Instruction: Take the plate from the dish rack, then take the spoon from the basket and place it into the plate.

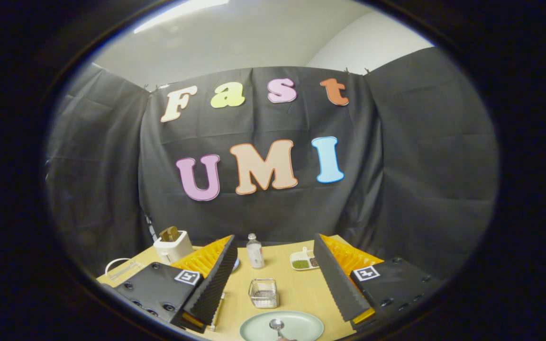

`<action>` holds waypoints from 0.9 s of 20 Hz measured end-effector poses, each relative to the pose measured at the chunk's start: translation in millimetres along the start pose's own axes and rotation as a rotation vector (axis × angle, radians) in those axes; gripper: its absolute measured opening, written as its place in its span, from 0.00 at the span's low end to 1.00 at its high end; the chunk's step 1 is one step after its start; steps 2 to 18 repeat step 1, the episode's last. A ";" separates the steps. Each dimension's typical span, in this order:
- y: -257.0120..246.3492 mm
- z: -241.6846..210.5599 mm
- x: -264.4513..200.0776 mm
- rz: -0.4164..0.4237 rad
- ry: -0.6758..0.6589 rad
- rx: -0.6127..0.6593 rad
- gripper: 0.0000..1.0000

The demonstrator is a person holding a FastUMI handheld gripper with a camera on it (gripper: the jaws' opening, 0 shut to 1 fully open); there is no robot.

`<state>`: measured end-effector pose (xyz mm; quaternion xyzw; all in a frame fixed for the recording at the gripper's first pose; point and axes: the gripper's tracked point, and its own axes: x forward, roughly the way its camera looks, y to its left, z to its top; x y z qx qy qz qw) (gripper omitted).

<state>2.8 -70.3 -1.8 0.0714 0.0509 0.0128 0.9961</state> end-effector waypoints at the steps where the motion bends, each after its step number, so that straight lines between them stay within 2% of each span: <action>1: -0.2 -0.3 -0.5 0.000 0.000 0.004 1.00; 18: -0.2 -0.3 -0.5 0.000 0.000 0.004 1.00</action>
